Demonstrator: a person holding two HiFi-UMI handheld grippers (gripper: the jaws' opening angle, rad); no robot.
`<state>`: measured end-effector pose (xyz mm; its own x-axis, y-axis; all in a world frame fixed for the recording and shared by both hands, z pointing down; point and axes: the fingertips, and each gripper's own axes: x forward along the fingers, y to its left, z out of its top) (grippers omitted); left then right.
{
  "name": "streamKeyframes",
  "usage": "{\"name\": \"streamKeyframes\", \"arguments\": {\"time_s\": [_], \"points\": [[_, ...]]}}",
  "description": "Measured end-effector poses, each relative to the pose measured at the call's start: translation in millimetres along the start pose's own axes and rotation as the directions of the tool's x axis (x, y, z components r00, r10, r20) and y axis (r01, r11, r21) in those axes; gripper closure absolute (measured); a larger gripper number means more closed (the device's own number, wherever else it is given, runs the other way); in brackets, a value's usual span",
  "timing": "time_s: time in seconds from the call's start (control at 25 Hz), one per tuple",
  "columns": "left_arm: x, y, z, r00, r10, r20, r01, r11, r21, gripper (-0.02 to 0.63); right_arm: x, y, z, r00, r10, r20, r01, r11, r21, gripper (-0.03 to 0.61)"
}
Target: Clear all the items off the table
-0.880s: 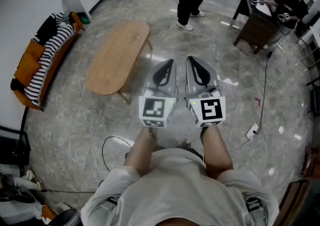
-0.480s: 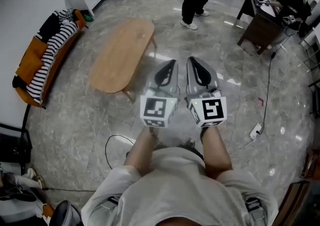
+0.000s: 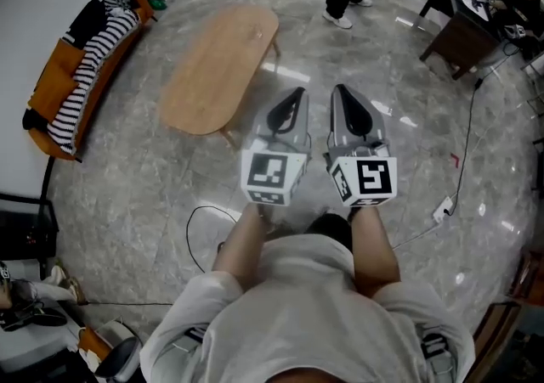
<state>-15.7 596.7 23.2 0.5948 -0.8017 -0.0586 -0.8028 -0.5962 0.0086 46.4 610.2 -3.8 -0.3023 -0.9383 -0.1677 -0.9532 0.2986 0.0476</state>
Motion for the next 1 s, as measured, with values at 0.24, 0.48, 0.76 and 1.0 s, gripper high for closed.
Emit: {"name": "streamKeyframes", "arguments": {"time_s": [0.24,0.48,0.76,1.0], "points": [[18.5,34.7,-18.6,0.999,0.031,-0.031,-0.032,0.999,-0.023,0.592,36.6,-1.9,-27.2,0.999,0.035,-0.041,-0.034,0.999,0.035,0.572],[89.1,56.4,-46.2,0.995,0.048,-0.087,-0.05,0.999,-0.018,0.592,102.4,-41.8,-56.6,0.996,0.086,-0.038,-0.084,0.994,0.072,0.572],[181.4,98.5,-60.5,0.984,0.081,-0.156,-0.081,0.997,0.006,0.592,180.9,-112.3,-90.4,0.994,0.084,-0.067,-0.075,0.989,0.128,0.572],[235.4,112.7,-80.7,0.972,0.082,-0.218,-0.08,0.997,0.021,0.592,225.5,-156.5,-117.5,0.993,0.07,-0.096,-0.055,0.987,0.152,0.572]]}}
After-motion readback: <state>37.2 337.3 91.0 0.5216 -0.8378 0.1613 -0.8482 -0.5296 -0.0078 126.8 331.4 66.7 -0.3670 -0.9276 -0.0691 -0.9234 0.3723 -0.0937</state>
